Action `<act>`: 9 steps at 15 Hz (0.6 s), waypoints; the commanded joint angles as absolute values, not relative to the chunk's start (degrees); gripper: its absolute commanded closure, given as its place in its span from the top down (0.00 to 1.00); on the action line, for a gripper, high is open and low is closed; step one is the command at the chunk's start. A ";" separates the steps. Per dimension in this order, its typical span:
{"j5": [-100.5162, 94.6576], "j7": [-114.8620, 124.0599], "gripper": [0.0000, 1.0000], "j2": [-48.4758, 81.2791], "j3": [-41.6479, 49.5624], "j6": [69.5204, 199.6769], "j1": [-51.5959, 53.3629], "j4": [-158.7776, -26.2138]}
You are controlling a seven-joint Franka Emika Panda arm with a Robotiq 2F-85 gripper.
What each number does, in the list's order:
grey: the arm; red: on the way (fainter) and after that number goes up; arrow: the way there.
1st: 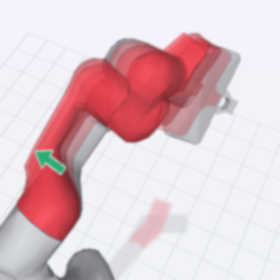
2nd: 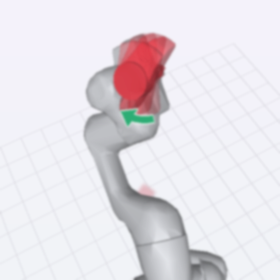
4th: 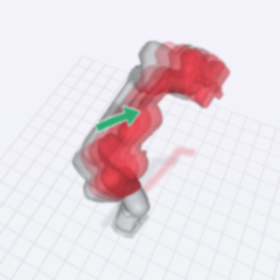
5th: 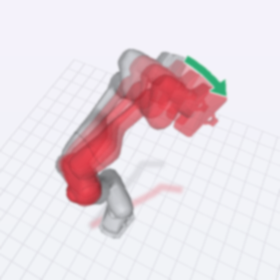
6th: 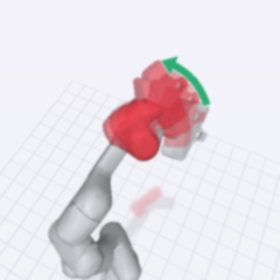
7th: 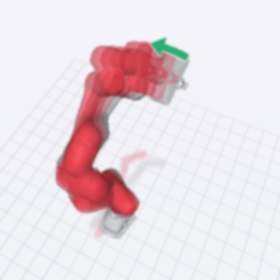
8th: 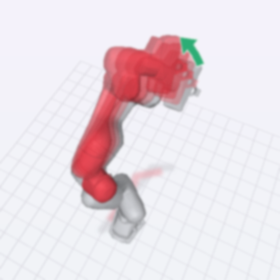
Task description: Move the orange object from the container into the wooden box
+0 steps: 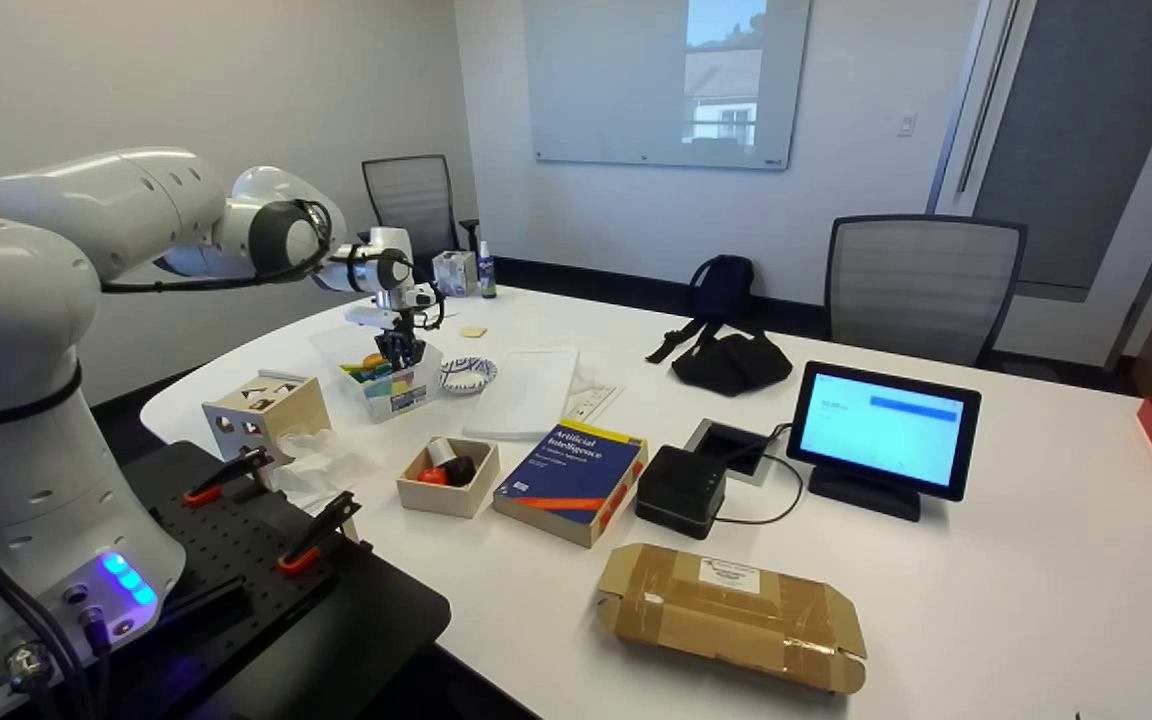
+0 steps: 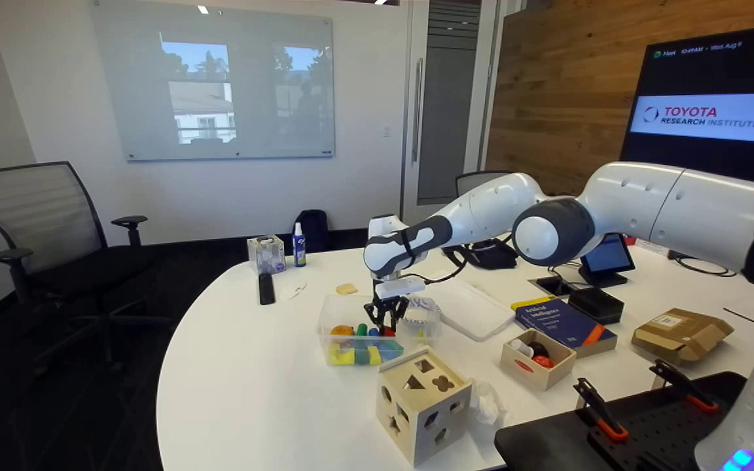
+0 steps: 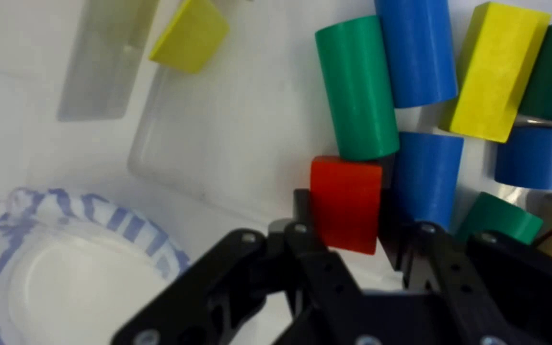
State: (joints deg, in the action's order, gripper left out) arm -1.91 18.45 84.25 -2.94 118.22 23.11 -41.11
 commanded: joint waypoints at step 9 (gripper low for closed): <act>-2.54 19.97 0.12 79.69 -2.25 109.72 25.15 -38.47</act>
State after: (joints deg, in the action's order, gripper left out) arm -1.91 18.46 83.51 -2.95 114.51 24.12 -38.22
